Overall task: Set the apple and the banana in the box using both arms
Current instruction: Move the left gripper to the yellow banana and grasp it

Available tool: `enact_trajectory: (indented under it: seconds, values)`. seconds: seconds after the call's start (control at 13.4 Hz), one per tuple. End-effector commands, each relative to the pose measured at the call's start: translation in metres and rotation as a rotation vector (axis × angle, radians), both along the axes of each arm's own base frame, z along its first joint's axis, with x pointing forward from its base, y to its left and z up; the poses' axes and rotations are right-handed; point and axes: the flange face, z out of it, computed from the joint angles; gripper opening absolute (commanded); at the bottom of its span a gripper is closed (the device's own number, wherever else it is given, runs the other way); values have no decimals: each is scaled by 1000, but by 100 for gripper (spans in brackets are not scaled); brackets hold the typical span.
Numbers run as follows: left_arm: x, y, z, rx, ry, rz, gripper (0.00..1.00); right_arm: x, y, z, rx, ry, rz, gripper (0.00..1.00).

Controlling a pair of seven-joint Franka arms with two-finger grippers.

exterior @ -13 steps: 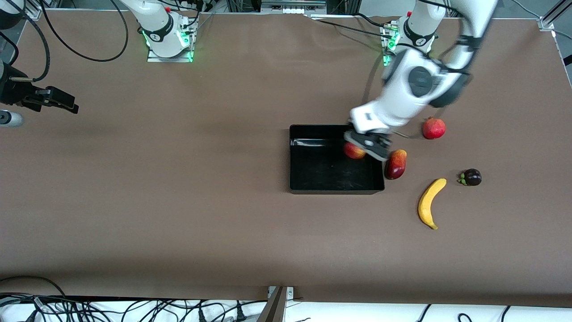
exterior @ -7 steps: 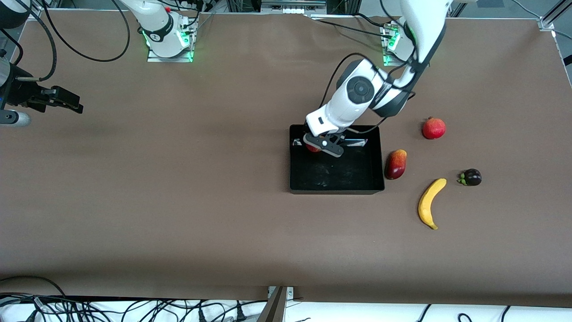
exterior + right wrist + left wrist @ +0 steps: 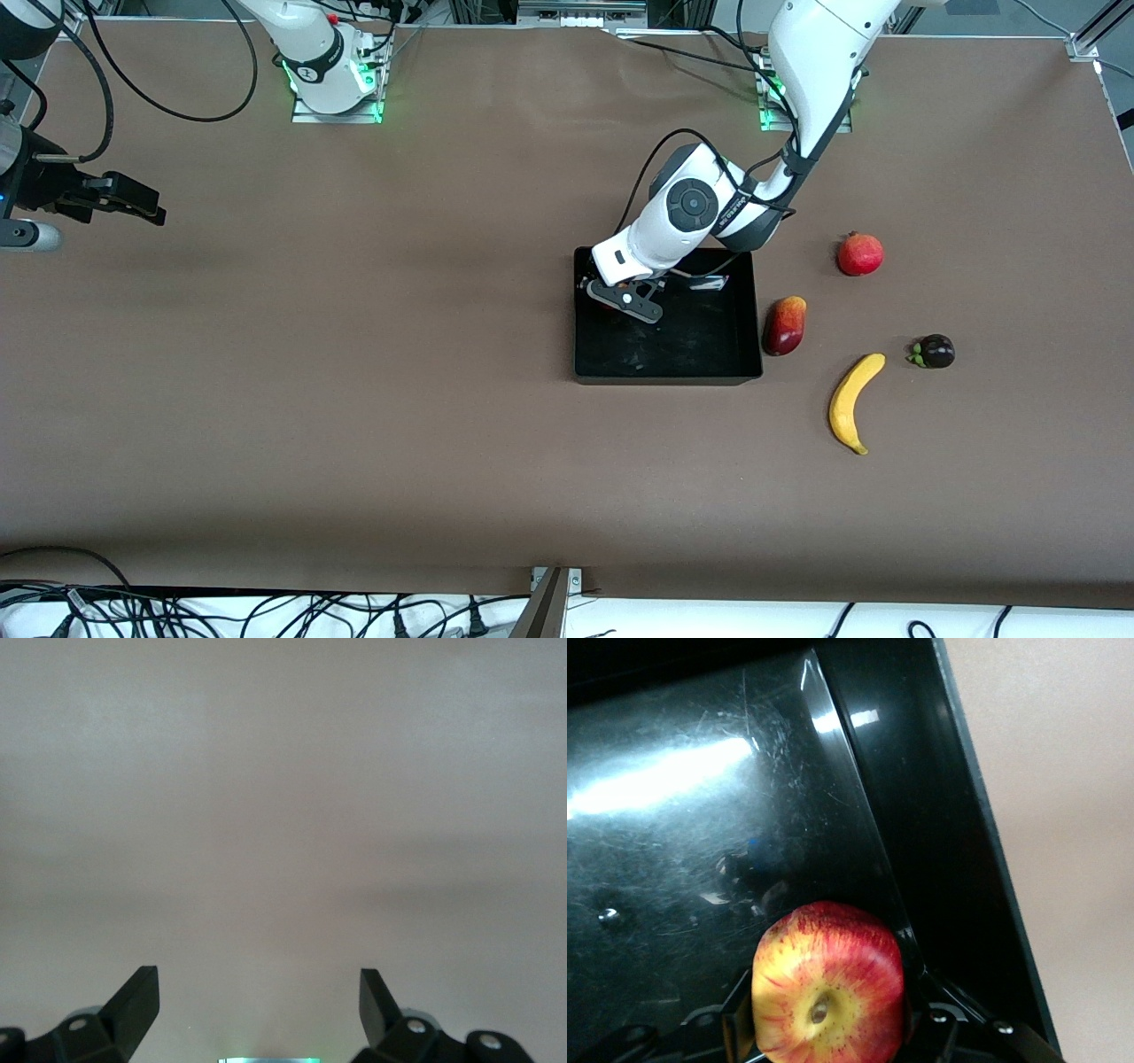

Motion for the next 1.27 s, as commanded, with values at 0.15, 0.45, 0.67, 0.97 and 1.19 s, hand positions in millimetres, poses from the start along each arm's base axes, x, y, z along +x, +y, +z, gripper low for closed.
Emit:
enact_trajectory:
  seconds: [0.15,0.45,0.67,0.97,1.19]
  values:
    - [20,47,42,12,-21,58,100,1,0,0,9,-4,8,100]
    - [59,165,112,59,39,49,100,1,-3,0,16,-6,2,100]
    - [92,279,103,33,-18,-157,100,1,-1,0,17,-6,2,100]
    - [119,373,32,39,-142,-355,100,1,-1,0,18,-5,4,100]
    - [126,397,-12,93,-215,-441,100,1,-2,0,19,-3,4,100]
